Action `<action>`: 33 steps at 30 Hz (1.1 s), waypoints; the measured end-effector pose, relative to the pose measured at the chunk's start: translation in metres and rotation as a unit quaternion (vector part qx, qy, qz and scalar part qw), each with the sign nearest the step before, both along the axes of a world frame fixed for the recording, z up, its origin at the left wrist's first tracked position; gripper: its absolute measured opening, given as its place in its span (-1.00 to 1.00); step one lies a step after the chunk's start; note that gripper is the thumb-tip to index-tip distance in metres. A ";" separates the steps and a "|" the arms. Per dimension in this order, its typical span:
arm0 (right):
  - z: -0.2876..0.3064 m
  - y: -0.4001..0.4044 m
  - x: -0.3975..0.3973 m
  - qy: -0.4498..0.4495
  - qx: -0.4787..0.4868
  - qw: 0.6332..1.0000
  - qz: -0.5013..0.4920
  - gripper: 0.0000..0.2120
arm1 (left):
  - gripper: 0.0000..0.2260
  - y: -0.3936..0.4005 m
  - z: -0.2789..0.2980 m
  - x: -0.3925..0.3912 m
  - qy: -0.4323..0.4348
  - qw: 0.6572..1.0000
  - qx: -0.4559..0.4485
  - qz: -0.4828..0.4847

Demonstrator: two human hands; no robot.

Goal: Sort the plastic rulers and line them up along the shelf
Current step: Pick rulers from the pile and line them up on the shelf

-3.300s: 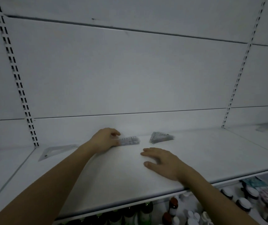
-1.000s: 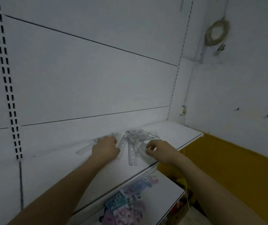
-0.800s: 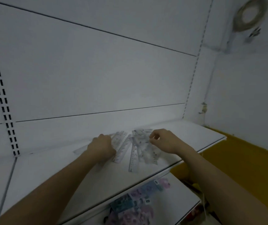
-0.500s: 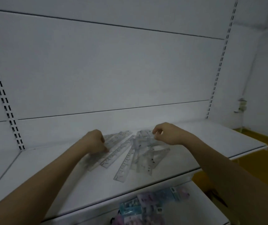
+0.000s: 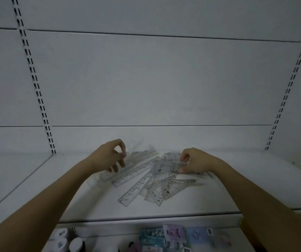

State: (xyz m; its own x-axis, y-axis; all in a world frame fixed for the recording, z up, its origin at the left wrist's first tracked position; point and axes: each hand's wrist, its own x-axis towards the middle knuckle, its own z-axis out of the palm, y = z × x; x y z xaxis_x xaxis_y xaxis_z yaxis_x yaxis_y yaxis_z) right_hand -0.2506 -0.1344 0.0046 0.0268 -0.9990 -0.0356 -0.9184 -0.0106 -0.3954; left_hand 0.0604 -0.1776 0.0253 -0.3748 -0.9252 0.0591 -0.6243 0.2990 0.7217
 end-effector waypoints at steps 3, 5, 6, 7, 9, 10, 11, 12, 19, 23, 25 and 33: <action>0.000 -0.006 -0.006 -0.049 -0.035 0.998 -0.004 -0.77 | -0.85 0.008 0.001 -0.002 -0.022 0.999 -0.029 -0.030; 0.004 -0.006 -0.008 -0.106 -0.047 0.993 0.001 -0.85 | -0.73 0.012 -0.002 -0.003 -0.082 0.992 -0.086 -0.048; 0.006 -0.005 -0.008 -0.142 -0.046 0.989 0.007 -0.87 | -0.67 0.013 -0.003 -0.003 -0.095 0.988 -0.108 -0.052; 0.009 -0.004 -0.007 -0.183 -0.045 0.982 0.013 -0.89 | -0.62 0.014 -0.004 -0.003 -0.099 0.987 -0.118 -0.052; 0.013 0.000 -0.003 -0.260 -0.046 0.964 0.022 -0.93 | -0.61 0.013 -0.009 0.000 -0.118 0.984 -0.125 -0.051; 0.015 0.001 0.000 -0.288 -0.048 0.956 0.027 -0.94 | -0.63 0.011 -0.012 0.002 -0.142 0.980 -0.129 -0.049; 0.017 0.002 0.004 -0.308 -0.052 0.949 0.032 -0.90 | -0.65 0.010 -0.014 0.005 -0.166 0.976 -0.134 -0.043; 0.018 0.001 0.010 -0.321 -0.054 0.945 0.038 -0.83 | -0.66 0.010 -0.016 0.008 -0.184 0.972 -0.142 -0.034; 0.011 -0.018 0.061 -0.293 -0.049 0.953 0.068 -0.59 | -0.63 0.019 -0.019 0.047 -0.179 0.962 -0.200 0.053; 0.007 -0.022 0.099 -0.272 -0.040 0.956 0.106 -0.57 | -0.64 0.026 -0.018 0.080 -0.161 0.961 -0.209 0.089; 0.010 -0.025 0.122 -0.244 -0.049 0.960 0.128 -0.50 | -0.65 0.030 -0.018 0.101 -0.157 0.961 -0.204 0.102; 0.016 -0.037 0.255 -0.226 -0.049 0.952 0.202 -0.52 | -0.69 0.058 -0.019 0.228 -0.144 0.958 -0.177 0.171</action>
State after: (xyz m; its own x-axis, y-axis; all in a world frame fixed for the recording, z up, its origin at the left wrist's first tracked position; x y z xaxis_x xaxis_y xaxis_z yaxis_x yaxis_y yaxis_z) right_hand 0.0043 -0.1713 0.0206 0.4001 -0.9018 0.1635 -0.5681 -0.3840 -0.7279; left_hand 0.2883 -0.1199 0.0062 -0.1010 -0.9379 0.3317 -0.8879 0.2354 0.3952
